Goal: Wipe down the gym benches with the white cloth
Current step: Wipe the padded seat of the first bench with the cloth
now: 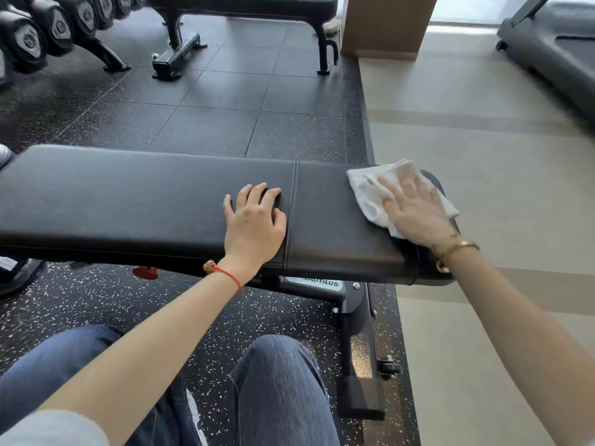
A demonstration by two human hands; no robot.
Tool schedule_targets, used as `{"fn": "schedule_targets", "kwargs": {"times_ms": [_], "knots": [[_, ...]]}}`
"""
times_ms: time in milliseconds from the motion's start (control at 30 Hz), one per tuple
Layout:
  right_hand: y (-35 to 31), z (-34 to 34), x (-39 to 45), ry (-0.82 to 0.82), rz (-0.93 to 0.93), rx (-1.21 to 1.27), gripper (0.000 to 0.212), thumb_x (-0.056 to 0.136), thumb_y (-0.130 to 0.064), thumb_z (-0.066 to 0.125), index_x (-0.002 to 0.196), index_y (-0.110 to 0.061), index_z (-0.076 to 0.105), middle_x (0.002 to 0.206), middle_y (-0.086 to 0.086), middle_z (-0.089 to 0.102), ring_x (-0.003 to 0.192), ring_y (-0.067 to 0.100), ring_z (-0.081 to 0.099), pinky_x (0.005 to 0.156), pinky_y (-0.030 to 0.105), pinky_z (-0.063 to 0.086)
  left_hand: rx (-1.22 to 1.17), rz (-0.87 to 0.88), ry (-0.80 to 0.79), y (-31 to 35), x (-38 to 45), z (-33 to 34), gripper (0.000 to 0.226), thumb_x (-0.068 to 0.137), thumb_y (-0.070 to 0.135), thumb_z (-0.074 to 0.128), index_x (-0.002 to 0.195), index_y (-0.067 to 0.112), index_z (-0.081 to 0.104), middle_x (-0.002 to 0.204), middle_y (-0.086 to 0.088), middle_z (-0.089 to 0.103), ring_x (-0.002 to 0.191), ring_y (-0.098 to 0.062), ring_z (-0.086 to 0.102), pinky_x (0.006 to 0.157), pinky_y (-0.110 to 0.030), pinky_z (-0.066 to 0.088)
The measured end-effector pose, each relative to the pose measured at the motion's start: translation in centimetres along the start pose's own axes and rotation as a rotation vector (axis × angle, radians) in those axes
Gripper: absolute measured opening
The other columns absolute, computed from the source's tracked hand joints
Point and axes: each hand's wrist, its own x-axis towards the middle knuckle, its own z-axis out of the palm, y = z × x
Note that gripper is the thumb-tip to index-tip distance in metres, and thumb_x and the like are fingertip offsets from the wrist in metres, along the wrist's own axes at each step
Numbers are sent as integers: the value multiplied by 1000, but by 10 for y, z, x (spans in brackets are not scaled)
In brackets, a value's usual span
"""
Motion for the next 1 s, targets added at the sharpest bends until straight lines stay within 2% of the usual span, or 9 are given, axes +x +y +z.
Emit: {"fn": "schedule_targets", "kwargs": {"times_ms": [67, 133, 333, 467, 633, 733, 800, 900, 1000], "knots": [[-5, -5, 28, -13, 95, 20, 51, 103, -41, 21, 153, -43, 13, 164, 4, 4, 150, 31, -2, 120, 51, -4, 4, -10, 5, 1, 0, 0, 43, 93, 27, 45, 135, 25, 51, 146, 0, 47, 140, -22, 33, 118, -56, 17], [-24, -2, 45, -28, 99, 40, 51, 103, -44, 20, 153, -43, 13, 165, 4, 3, 150, 32, -5, 119, 52, -7, 3, -15, 12, 2, 0, -1, 42, 93, 27, 45, 134, 25, 52, 145, 1, 47, 139, -21, 34, 118, -55, 18], [-80, 20, -2, 9, -261, -56, 53, 104, -41, 22, 154, -41, 6, 164, 2, 1, 149, 36, -5, 119, 53, -6, -19, -18, 32, 2, 0, -1, 41, 92, 27, 47, 133, 25, 54, 144, 1, 49, 138, -20, 36, 117, -54, 19], [-58, 27, -39, 52, -387, -52, 52, 104, -35, 28, 154, -37, 16, 164, -2, 2, 150, 31, -4, 119, 51, -5, -21, -16, 24, 2, -1, -1, 42, 94, 27, 46, 135, 25, 53, 146, 1, 48, 140, -20, 35, 118, -54, 18], [-47, 11, 17, 14, -65, 25, 51, 103, -41, 22, 152, -46, 11, 165, 0, 4, 150, 29, -3, 119, 50, -6, -43, -19, -38, -2, -1, -4, 47, 97, 26, 42, 144, 24, 44, 153, -1, 40, 145, -19, 27, 121, -52, 12], [-83, 11, 40, -15, -41, 28, 51, 103, -45, 19, 153, -46, 12, 165, -1, 2, 150, 32, -6, 118, 53, -8, -71, -30, -43, -8, 2, -10, 47, 99, 26, 41, 146, 24, 43, 154, -2, 39, 146, -20, 25, 121, -54, 9], [-118, 18, 35, -31, -138, 16, 51, 103, -46, 19, 153, -44, 10, 165, -1, 0, 149, 34, -7, 118, 54, -9, -34, -41, -25, -23, 4, -18, 48, 98, 27, 42, 146, 24, 42, 154, -2, 39, 146, -20, 26, 121, -55, 8], [-164, 35, 0, -5, -385, -19, 52, 103, -46, 21, 153, -44, 8, 165, -2, -2, 149, 35, -11, 117, 53, -13, 34, -73, -14, -61, 7, -32, 49, 97, 27, 44, 146, 23, 42, 153, -3, 40, 145, -22, 26, 120, -57, 9], [-167, 44, -22, -12, -539, 12, 52, 103, -44, 21, 152, -47, 6, 164, -5, -4, 149, 30, -14, 117, 47, -18, 87, -148, 23, -104, 8, -44, 49, 95, 26, 47, 144, 21, 46, 152, -7, 41, 144, -27, 28, 118, -59, 11]]}}
